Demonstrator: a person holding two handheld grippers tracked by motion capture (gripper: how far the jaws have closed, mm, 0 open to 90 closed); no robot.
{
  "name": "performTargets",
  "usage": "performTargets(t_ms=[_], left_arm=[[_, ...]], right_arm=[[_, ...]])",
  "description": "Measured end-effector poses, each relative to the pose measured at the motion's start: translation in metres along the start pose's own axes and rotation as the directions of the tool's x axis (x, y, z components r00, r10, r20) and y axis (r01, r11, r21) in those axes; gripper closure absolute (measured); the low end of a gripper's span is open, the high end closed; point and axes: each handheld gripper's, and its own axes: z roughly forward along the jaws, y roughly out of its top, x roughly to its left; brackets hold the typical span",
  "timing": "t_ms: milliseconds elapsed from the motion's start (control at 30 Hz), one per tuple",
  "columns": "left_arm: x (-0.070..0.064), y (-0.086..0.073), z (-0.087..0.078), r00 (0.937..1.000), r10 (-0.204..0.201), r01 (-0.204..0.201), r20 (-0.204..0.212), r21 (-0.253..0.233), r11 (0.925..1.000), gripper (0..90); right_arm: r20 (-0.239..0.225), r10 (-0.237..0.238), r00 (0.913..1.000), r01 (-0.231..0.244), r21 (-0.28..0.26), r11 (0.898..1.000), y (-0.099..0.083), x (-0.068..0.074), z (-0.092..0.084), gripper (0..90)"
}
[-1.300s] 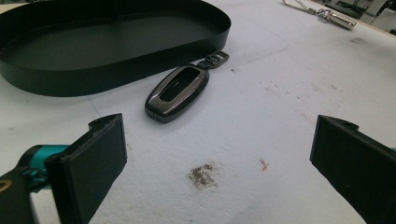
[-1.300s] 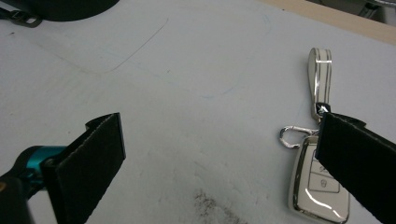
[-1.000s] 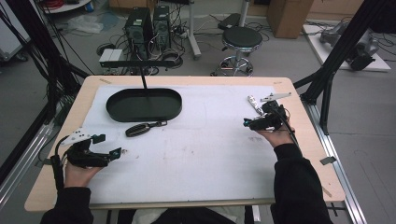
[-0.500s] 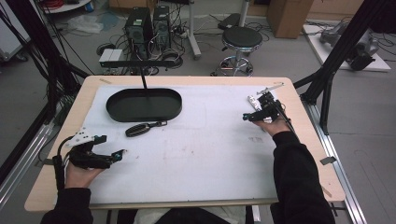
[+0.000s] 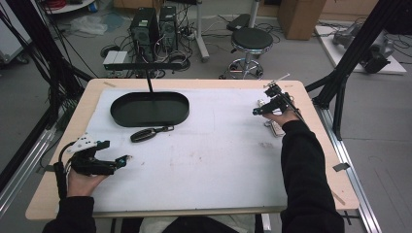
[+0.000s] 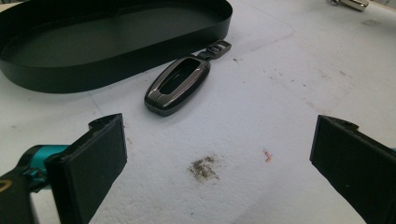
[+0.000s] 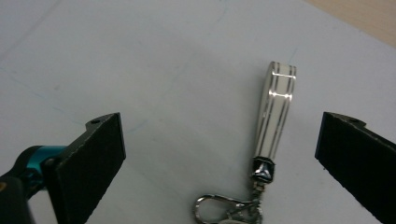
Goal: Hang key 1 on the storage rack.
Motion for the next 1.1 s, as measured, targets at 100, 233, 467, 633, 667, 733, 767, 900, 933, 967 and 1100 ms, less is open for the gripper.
performTargets(t_ms=[100, 233, 467, 633, 667, 733, 767, 900, 933, 967, 1100], left_arm=[[0.001, 0.000, 0.001, 1.0000, 0.002, -0.002, 0.000, 0.003, 1.0000, 4.3], [0.002, 0.000, 0.000, 1.0000, -0.003, 0.003, 0.002, -0.007, 1.0000, 4.3], [0.003, 0.000, 0.001, 1.0000, -0.001, 0.001, -0.004, -0.002, 1.0000, 4.3], [0.002, 0.000, 0.002, 1.0000, 0.002, -0.002, -0.005, 0.004, 1.0000, 4.3], [0.002, 0.000, 0.002, 1.0000, 0.002, -0.002, -0.005, 0.004, 1.0000, 4.3], [0.002, 0.000, 0.003, 1.0000, -0.001, 0.001, -0.005, 0.005, 1.0000, 4.3], [0.002, 0.000, 0.003, 1.0000, -0.001, 0.001, -0.005, 0.005, 1.0000, 4.3], [0.002, 0.000, 0.004, 1.0000, 0.005, -0.005, -0.001, 0.011, 0.9999, 4.3], [0.001, 0.000, 0.004, 1.0000, 0.003, -0.002, 0.000, 0.010, 0.9999, 4.3], [0.002, 0.000, 0.004, 1.0000, 0.005, -0.005, 0.000, 0.011, 0.9999, 4.3], [0.002, 0.000, 0.004, 1.0000, 0.005, -0.005, 0.000, 0.010, 0.9999, 4.3]], right_arm=[[0.018, -0.006, 0.9998, 0.006, 0.017, 1.000, 0.002, -0.005, 0.003, 0.9], [0.020, 0.075, 0.9970, -0.075, 0.024, 0.997, -0.004, -0.027, 0.014, 0.9], [0.016, 0.098, 0.9950, -0.099, 0.082, 0.992, -0.010, -0.037, 0.022, 15.9], [0.013, 0.071, 0.9974, -0.072, 0.085, 0.994, -0.011, -0.038, 0.027, 29.4], [0.013, 0.071, 0.9974, -0.072, 0.085, 0.994, -0.011, -0.038, 0.027, 29.4], [0.008, 0.057, 0.9983, -0.058, 0.084, 0.995, -0.011, -0.039, 0.031, 40.7], [0.008, 0.057, 0.9983, -0.058, 0.084, 0.995, -0.011, -0.039, 0.031, 40.7], [-0.015, 0.048, 0.9987, -0.047, 0.091, 0.995, -0.011, -0.038, 0.036, 52.6], [-0.019, 0.044, 0.9989, -0.041, 0.105, 0.994, -0.011, -0.036, 0.038, 59.7], [-0.018, 0.049, 0.9986, -0.047, 0.102, 0.994, -0.011, -0.036, 0.039, 63.8], [-0.023, 0.073, 0.9971, -0.070, 0.092, 0.993, -0.011, -0.036, 0.039, 75.0]])
